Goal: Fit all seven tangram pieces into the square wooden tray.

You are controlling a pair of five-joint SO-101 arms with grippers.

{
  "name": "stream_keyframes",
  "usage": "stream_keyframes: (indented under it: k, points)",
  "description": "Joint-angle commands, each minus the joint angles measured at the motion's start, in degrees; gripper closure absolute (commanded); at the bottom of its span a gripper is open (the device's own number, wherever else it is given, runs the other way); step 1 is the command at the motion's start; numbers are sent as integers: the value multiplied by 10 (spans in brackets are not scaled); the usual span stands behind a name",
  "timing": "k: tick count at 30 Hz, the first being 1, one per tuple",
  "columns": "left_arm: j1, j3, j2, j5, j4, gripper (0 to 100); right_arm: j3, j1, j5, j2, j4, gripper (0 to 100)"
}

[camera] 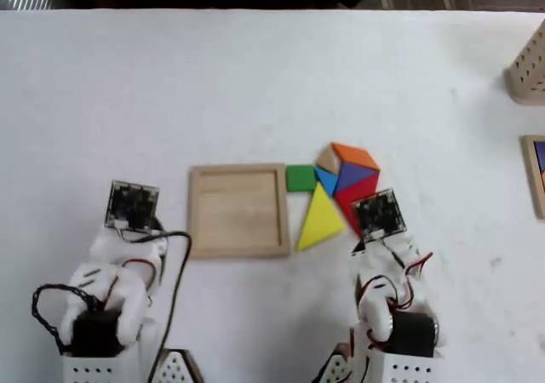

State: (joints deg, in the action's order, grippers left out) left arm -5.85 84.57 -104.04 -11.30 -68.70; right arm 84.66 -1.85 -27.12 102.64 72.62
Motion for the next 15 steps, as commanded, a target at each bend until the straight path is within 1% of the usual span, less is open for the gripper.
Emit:
stream_keyframes:
  k: [1,4,8,12,15]
  points:
    - [3,-48,-1,-10,-4,954,-24,-4,-26,2,8,886]
    - [3,-55,-1,-4,0,954,-21,0,-17,2,8,887]
    - [3,-57,28,42,10,940,-19,-3,15,1,-3,889]
    - [3,-92,132,71,20,833,-18,-1,18,1,-3,889]
    - [3,-130,225,76,54,759,-18,1,19,1,-16,889]
